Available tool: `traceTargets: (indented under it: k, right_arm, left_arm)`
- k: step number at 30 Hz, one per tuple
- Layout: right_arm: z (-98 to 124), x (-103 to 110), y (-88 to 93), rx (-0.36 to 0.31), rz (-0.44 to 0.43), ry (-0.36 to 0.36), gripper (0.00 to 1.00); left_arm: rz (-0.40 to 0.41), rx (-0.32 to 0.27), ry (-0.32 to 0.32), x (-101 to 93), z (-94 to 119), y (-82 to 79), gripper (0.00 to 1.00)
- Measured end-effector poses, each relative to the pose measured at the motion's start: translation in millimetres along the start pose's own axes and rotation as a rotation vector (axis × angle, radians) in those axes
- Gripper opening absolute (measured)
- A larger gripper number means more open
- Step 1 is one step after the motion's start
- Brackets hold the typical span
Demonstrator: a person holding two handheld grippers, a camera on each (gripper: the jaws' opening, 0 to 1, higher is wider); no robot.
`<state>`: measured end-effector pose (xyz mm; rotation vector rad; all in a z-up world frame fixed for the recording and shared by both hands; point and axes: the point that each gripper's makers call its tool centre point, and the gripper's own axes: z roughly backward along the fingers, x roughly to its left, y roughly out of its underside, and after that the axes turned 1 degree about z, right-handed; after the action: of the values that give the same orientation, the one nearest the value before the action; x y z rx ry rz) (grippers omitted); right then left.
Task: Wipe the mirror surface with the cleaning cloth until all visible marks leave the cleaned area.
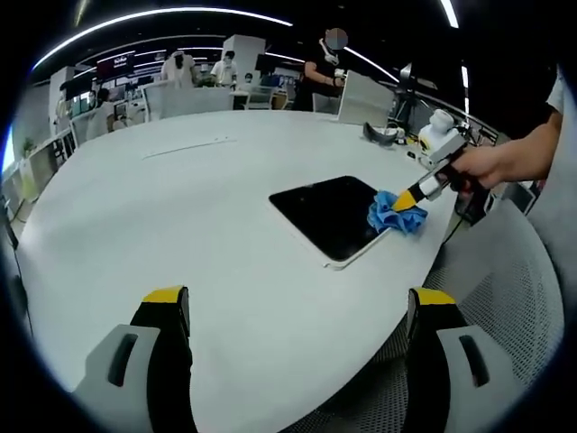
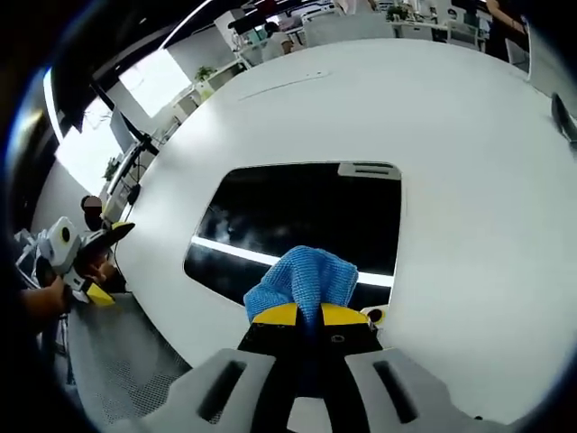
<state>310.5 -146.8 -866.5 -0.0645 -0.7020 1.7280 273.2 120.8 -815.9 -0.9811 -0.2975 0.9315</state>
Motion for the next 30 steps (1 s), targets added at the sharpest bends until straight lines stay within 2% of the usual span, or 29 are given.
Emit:
traceTargets:
  k: [12, 21, 30]
  right_arm:
    - [11.7, -23.5, 4.8, -0.009, -0.032, 0.031, 0.01]
    - [15.6, -31.9, 7.0, -0.012, -0.06, 0.045, 0.01]
    - [16.2, -30.9, 7.1, -0.007, -0.059, 0.049, 0.01]
  left_arm:
    - [-0.017, 0.014, 0.006, -2.3, -1.0, 1.4, 0.99]
    - [-0.023, 0.017, 0.001, -1.8, -1.1, 1.9, 0.99]
    - [-0.024, 0.016, -0.006, -0.5, -0.5, 1.6, 0.99]
